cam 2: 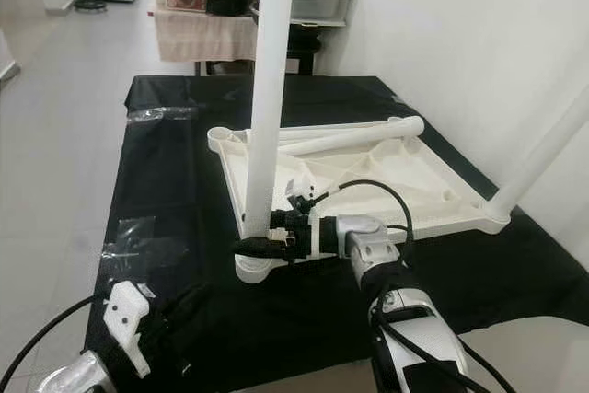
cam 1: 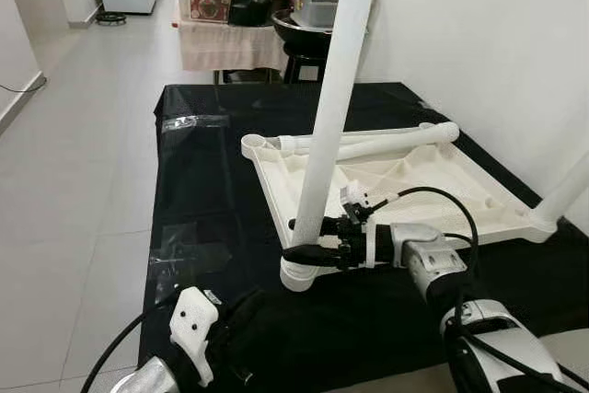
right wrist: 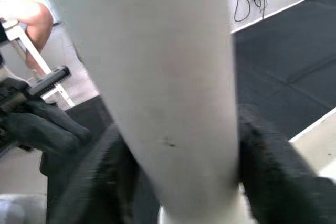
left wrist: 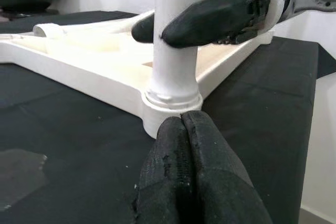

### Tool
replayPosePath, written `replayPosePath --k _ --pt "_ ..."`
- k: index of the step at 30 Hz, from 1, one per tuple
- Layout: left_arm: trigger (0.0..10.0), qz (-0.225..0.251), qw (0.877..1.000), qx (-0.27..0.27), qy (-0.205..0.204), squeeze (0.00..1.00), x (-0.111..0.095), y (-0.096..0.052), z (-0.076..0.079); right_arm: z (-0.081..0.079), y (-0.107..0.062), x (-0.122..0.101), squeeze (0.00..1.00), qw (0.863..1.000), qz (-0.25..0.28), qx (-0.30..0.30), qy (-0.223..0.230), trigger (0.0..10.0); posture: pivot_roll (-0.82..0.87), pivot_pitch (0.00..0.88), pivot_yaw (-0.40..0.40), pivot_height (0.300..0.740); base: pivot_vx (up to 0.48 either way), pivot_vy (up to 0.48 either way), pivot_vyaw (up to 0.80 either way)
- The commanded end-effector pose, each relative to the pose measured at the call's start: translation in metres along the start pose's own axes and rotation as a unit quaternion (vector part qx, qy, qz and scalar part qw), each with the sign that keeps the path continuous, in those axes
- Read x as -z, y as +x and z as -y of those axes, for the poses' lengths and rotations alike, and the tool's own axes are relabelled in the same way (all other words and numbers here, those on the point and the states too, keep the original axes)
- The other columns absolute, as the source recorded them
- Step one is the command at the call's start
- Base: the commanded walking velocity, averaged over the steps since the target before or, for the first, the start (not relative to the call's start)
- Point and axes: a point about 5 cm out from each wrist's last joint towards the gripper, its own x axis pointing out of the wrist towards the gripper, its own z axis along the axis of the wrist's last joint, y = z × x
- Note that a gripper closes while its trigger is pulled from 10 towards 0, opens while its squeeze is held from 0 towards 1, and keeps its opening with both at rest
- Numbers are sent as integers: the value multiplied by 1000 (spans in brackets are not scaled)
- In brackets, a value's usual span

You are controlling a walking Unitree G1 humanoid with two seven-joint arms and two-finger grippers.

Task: Building children table

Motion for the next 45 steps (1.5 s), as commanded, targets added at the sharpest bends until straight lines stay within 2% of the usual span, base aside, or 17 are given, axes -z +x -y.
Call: replayPosePath --k 1,5,10,13,15,18,19,25,26,30,31,32,33,36,39,40,45 --pt "10000 7 1000 -1 0 0 -8 -1 2 -1 3 4 0 1000 0 -6 9 0 175 0 -126 740 0 0 0" --pt "10000 28 999 -17 -9 0 -26 -3 4 -1 1 7 0 1000 3 13 2 0 178 0 -135 740 0 0 0" --pt "10000 22 999 -28 -8 0 -34 -9 12 3 -2 19 0 993 -27 107 -34 0 167 0 -144 740 0 0 0" --pt "10000 18 998 -50 -14 0 -39 -15 13 -10 7 40 0 985 -42 166 -25 0 160 0 -142 740 0 0 0" --pt "10000 25 993 -107 -44 0 -53 -26 11 -39 25 60 0 942 -15 335 2 0 111 0 -92 740 0 0 0" --pt "10000 24 990 -127 -58 0 -59 -31 12 -59 32 66 0 931 -15 364 -8 0 108 0 -92 740 0 0 0" --pt "10000 11 988 -137 -69 0 -63 -36 17 -70 40 61 0 932 -20 359 -47 0 93 0 -81 740 0 0 0" --pt "10000 -19 986 -148 -76 0 -68 -38 27 -50 41 34 0 932 11 354 -70 0 103 0 -46 740 0 0 0" --pt "10000 -22 983 -168 -72 0 -68 -36 23 -39 39 29 0 930 13 361 -62 10000 110 0 -39 740 0 0 0" --pt "10000 -27 976 -202 -75 0 -67 -32 18 -34 38 24 0 934 7 355 -41 10000 108 0 -54 740 0 0 0" --pt "10000 -21 974 -207 -88 0 -64 -29 17 -30 37 19 216 938 12 344 -34 10000 114 0 -79 740 0 0 0" --pt "10000 -21 974 -207 -88 0 -64 -29 17 -30 37 19 216 938 12 344 -34 10000 114 0 -79 740 0 0 0" --pt "10000 -32 980 -190 -50 0 -63 -23 16 -32 38 13 1000 949 18 313 -30 10000 116 0 -74 740 0 0 0" --pt "10000 -42 982 -178 -40 0 -63 -18 12 -40 39 -8 1000 977 33 198 -75 10000 118 0 -72 740 0 0 0" --pt "10000 -55 982 -176 -30 0 -64 -19 10 -47 39 -15 973 983 29 139 -112 10000 118 0 -72 740 0 0 0" --pt "10000 -60 981 -183 -28 0 -64 -22 5 -49 37 -19 0 988 24 83 -125 10000 131 0 -76 740 0 0 0" --pt "10000 -74 978 -197 -12 0 -64 -23 -2 -32 39 -33 0 992 13 10 -127 10000 151 0 -91 740 0 0 0"
